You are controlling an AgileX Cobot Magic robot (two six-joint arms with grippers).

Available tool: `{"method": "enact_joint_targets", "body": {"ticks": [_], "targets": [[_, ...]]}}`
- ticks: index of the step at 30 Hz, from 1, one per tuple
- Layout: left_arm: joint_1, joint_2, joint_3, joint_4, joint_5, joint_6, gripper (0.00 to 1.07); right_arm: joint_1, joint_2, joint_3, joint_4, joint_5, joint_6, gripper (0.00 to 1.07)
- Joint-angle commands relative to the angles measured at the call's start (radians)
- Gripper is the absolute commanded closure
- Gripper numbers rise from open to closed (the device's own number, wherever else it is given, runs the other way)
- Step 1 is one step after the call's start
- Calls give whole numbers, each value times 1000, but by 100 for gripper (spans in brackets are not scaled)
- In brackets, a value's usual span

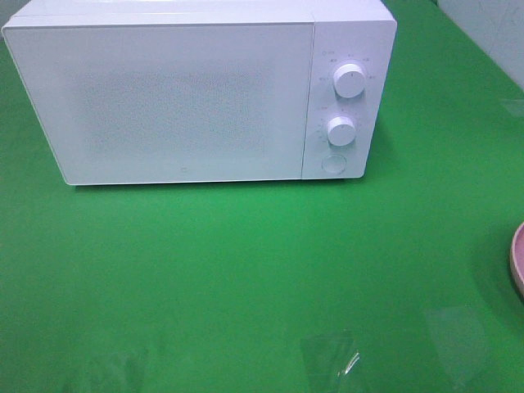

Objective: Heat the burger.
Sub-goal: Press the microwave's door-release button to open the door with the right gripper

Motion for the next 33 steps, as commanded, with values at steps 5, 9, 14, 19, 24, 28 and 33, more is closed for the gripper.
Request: {"method": "enact_joint_targets", "body": {"ticks": [5,9,14,19,24,28,33], "targets": [[-2,-16,3,-10,-11,-3,9,-2,144,-5,-4,-162,2,31],[-2,-16,3,-10,-11,-3,9,-2,229,-5,-4,-221,2,31],[-2,-16,3,-10,-11,-3,9,-2,346,-5,-6,-348,2,31],[-2,-16,3,-10,-11,-3,9,-2,420,-5,-6,-451,2,31],[-2,-16,3,-10,-11,-3,9,-2,538,-5,-6,-650,2,31],[-2,-16,3,-10,-11,-3,9,-2,614,-5,-8,-774,2,31],[-2,-16,3,-10,-11,-3,9,-2,728,-5,-8,-924,-22,31]]}}
